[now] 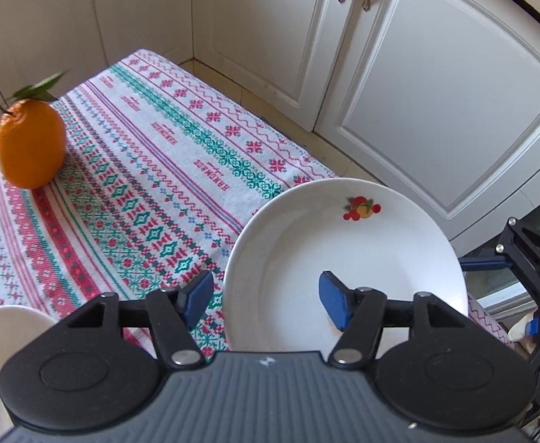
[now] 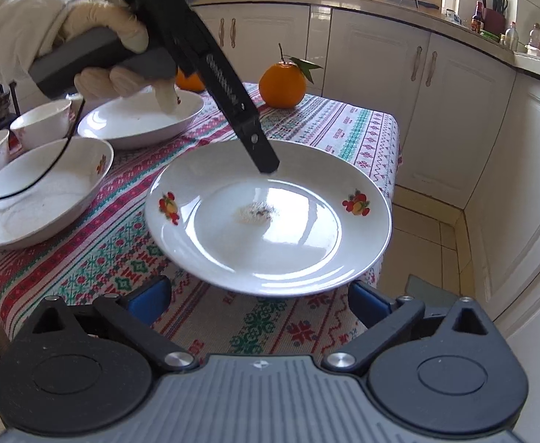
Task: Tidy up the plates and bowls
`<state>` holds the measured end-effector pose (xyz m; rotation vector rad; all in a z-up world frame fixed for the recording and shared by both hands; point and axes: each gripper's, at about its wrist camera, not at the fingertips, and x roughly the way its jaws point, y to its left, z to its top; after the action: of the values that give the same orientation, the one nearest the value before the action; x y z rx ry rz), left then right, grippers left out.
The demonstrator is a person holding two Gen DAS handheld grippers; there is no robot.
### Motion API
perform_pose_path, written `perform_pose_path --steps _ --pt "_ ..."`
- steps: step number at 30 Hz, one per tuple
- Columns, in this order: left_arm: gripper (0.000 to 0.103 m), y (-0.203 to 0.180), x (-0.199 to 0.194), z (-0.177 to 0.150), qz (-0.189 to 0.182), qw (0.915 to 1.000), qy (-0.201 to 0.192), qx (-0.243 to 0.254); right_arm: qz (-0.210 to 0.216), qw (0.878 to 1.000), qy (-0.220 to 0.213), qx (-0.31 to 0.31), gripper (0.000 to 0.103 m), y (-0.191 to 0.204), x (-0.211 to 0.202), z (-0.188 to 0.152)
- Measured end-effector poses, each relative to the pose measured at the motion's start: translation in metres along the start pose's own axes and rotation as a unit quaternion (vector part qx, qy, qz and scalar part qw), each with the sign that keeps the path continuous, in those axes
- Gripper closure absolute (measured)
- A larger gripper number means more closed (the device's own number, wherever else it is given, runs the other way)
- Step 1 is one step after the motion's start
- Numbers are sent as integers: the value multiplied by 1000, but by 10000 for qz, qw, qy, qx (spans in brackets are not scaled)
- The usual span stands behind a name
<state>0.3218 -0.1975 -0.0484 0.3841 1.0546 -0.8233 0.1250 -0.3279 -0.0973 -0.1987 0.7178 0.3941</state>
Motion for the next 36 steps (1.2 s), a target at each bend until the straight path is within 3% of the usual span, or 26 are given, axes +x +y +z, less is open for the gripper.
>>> perform_pose_path --steps 9,17,30,36 --pt "27 -23 -60 -25 320 9981 -516 75 -60 9999 -100 -114 0 25 -30 -2" --pt "26 -50 -109 -66 538 9941 -937 -18 -48 9992 -377 -144 0 50 -49 5" --pt "18 -90 -159 -154 1422 9756 -1655 -236 66 9974 -713 95 0 76 -65 11" --pt "16 -103 -169 -190 1627 9675 -1875 -472 138 9972 -713 160 0 83 -64 13"
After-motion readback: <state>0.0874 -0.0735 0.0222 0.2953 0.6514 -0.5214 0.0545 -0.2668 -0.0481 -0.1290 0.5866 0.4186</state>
